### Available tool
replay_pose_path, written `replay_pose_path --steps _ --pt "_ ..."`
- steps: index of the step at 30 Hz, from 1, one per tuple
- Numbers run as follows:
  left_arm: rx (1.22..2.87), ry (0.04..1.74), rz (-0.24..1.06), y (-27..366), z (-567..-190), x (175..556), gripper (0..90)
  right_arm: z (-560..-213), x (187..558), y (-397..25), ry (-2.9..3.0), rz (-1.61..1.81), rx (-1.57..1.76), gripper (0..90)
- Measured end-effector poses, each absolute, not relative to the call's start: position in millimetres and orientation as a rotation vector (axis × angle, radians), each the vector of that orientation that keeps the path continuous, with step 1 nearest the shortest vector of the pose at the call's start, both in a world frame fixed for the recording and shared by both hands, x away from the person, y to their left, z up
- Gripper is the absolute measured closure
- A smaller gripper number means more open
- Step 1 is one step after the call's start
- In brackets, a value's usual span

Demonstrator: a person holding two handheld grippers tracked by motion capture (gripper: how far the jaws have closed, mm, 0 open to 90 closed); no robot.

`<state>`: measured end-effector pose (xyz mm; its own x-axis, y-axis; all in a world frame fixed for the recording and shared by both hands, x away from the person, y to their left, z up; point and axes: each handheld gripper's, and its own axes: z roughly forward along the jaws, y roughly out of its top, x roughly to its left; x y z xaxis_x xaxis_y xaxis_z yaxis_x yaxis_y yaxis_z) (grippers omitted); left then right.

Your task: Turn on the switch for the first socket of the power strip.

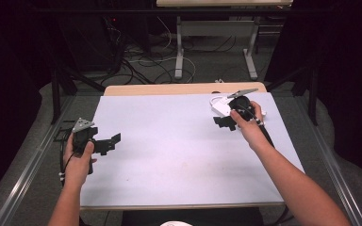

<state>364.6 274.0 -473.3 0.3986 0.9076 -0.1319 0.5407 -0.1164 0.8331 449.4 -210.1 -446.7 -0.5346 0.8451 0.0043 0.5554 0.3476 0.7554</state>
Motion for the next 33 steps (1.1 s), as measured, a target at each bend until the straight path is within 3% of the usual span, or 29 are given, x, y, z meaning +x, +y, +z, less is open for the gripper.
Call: replay_pose_path --steps 19,33 --pt "1.783 1.258 0.536 273 -471 360 0.5 -444 385 -238 2.195 1.168 1.238 0.0" --pt "1.782 1.260 0.541 276 -469 359 0.5 -459 368 -272 2.124 1.127 1.292 0.0"
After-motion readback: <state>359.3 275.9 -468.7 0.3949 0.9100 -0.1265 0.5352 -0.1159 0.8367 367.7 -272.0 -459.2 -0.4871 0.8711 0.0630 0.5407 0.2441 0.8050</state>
